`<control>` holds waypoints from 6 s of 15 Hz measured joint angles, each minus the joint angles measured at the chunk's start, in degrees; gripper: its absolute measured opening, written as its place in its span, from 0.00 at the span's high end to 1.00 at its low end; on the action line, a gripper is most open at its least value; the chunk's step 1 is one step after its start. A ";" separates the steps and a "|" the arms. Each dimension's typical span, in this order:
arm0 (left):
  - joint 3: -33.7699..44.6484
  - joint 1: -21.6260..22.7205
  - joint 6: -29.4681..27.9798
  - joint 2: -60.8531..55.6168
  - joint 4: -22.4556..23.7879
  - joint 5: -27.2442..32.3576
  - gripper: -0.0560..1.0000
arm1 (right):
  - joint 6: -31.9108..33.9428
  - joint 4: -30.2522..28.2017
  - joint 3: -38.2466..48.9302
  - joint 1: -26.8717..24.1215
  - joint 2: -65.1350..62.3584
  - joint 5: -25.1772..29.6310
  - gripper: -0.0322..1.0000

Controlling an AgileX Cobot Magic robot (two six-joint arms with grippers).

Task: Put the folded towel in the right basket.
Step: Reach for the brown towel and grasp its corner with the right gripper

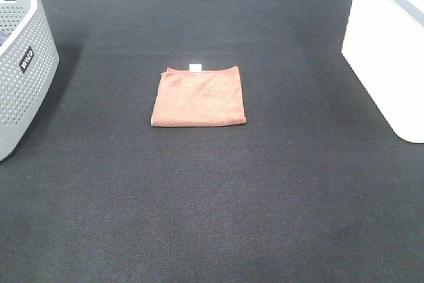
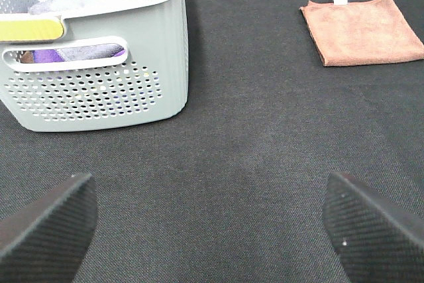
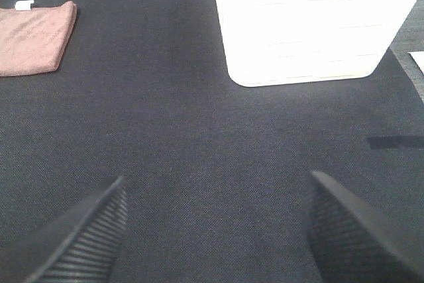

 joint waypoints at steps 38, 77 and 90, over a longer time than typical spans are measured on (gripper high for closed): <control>0.00 0.00 0.00 0.00 0.00 0.00 0.12 | 0.00 0.00 0.00 0.00 0.00 0.00 0.29; 0.00 0.00 0.00 0.00 0.00 0.00 0.12 | -16.56 29.34 -72.54 13.81 121.75 -6.36 0.29; 0.00 0.00 0.00 0.00 0.00 0.00 0.12 | -18.68 40.62 -86.57 11.34 145.13 -3.09 0.29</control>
